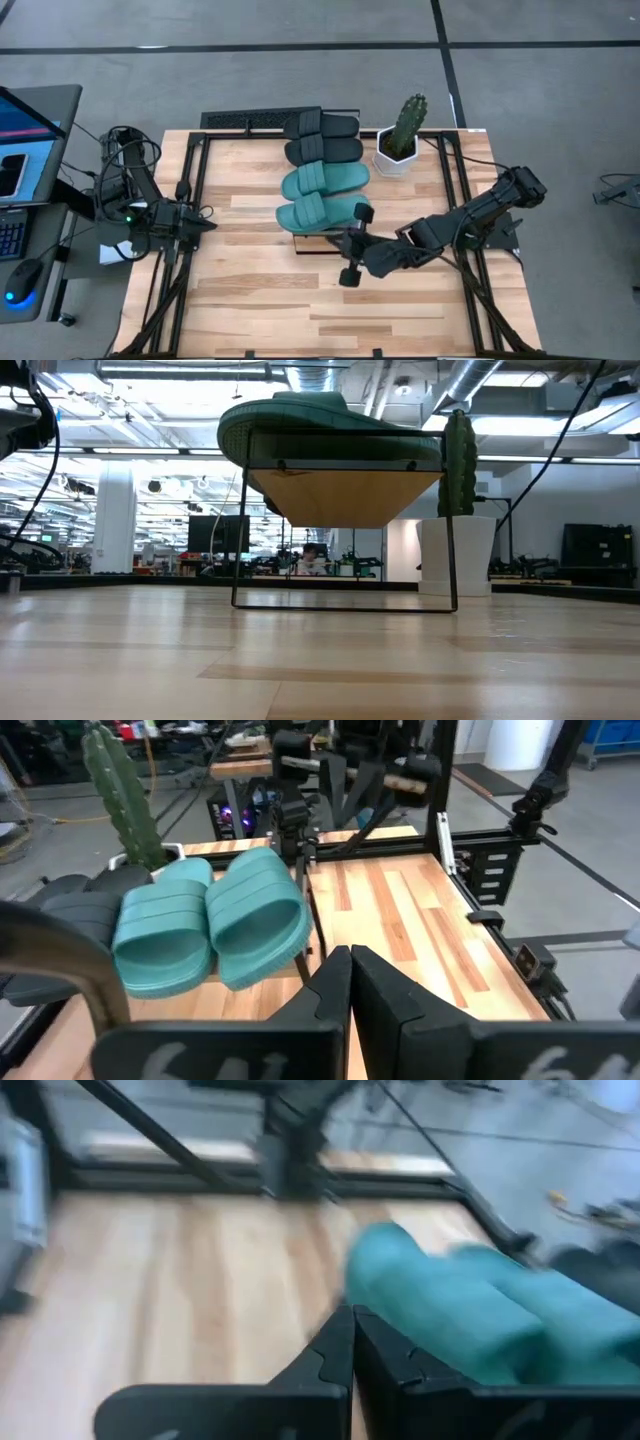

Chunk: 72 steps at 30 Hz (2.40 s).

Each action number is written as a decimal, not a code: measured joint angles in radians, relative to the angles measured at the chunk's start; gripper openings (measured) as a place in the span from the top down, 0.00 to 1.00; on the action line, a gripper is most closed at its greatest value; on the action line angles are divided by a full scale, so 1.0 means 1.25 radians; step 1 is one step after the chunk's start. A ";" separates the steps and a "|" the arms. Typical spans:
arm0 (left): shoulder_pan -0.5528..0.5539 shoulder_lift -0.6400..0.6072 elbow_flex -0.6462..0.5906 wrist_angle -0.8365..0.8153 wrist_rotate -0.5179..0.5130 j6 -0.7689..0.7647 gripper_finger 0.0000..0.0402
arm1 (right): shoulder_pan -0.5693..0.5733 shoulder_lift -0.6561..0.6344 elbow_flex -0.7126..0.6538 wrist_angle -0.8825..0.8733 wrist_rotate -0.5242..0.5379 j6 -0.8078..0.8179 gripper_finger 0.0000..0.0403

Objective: Pick and place slides into the shelf
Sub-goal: Adjust the black and green slippers

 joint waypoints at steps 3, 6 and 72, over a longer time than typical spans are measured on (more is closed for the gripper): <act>0.000 0.000 0.000 0.000 0.013 0.000 1.00 | -0.009 0.000 0.001 0.047 -0.056 -0.005 1.00; 0.000 0.000 0.000 0.000 0.013 0.000 1.00 | -0.036 0.037 0.004 0.094 -0.107 -0.005 1.00; 0.000 0.059 0.000 0.000 0.025 -0.074 1.00 | -0.168 0.287 0.237 -0.083 -0.159 -0.103 1.00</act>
